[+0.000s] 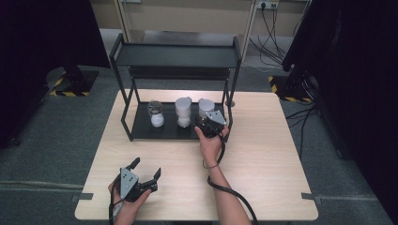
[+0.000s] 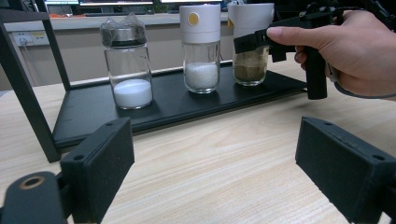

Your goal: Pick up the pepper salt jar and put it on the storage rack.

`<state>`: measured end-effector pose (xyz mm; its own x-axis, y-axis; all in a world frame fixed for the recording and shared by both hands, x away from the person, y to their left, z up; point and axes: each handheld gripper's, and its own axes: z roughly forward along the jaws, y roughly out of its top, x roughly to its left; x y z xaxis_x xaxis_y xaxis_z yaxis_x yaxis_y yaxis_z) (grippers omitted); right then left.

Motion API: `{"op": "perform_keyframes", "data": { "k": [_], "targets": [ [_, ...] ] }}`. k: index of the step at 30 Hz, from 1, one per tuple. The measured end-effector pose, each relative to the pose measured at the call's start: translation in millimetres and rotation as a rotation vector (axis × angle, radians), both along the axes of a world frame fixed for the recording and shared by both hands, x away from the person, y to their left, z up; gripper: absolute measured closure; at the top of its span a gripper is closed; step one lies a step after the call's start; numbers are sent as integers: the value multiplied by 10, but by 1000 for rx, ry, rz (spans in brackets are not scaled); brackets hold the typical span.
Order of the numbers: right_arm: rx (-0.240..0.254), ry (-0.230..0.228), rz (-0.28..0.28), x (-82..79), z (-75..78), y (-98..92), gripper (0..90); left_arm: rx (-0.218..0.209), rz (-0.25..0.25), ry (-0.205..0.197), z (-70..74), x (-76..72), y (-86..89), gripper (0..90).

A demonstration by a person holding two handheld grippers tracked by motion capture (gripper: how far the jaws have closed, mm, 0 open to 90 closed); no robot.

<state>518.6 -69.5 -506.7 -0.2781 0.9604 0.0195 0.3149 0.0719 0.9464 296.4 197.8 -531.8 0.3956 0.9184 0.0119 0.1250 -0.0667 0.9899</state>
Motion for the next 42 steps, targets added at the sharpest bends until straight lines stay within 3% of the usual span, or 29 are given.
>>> {"op": "perform_keyframes", "data": {
  "k": [42],
  "targets": [
    [-3,-40,-5,-359,58,39,120,0,-4,0,0,-1,-15,111]
  ]
}}
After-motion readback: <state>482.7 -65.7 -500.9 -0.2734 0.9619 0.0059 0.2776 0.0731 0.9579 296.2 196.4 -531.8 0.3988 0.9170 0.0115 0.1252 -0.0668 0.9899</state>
